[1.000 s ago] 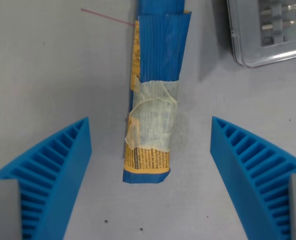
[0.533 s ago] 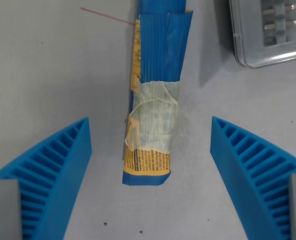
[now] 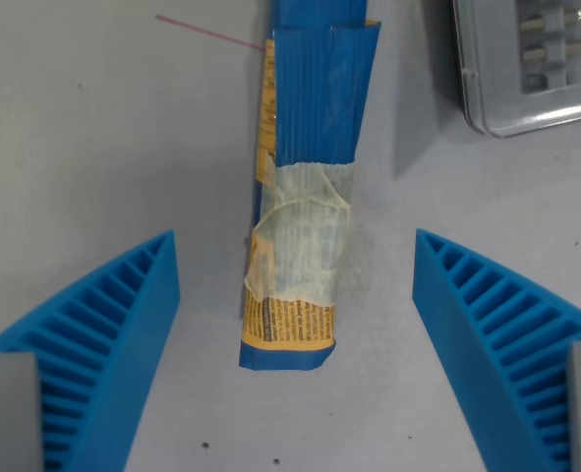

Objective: Pick up the blue bag

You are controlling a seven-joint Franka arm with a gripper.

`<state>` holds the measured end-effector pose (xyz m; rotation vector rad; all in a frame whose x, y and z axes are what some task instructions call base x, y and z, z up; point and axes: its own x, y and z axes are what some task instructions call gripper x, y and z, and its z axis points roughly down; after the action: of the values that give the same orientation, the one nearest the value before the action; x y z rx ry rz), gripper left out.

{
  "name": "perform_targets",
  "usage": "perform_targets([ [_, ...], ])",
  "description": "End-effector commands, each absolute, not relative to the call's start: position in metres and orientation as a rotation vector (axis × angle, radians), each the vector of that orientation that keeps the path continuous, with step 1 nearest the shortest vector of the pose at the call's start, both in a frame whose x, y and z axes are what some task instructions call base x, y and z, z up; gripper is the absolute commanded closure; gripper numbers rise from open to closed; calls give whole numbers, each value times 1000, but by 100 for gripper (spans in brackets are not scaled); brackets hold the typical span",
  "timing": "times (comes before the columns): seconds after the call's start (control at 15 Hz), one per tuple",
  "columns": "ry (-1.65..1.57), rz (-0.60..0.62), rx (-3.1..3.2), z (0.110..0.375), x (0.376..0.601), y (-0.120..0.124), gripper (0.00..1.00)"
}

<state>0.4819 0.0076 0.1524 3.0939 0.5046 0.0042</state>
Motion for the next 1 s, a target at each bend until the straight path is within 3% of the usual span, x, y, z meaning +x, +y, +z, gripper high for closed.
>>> perform_targets([
  [0.07, 546, 177, 3107, 150, 476, 4, 0],
  [1.0, 542, 184, 3107, 142, 477, 4, 0],
])
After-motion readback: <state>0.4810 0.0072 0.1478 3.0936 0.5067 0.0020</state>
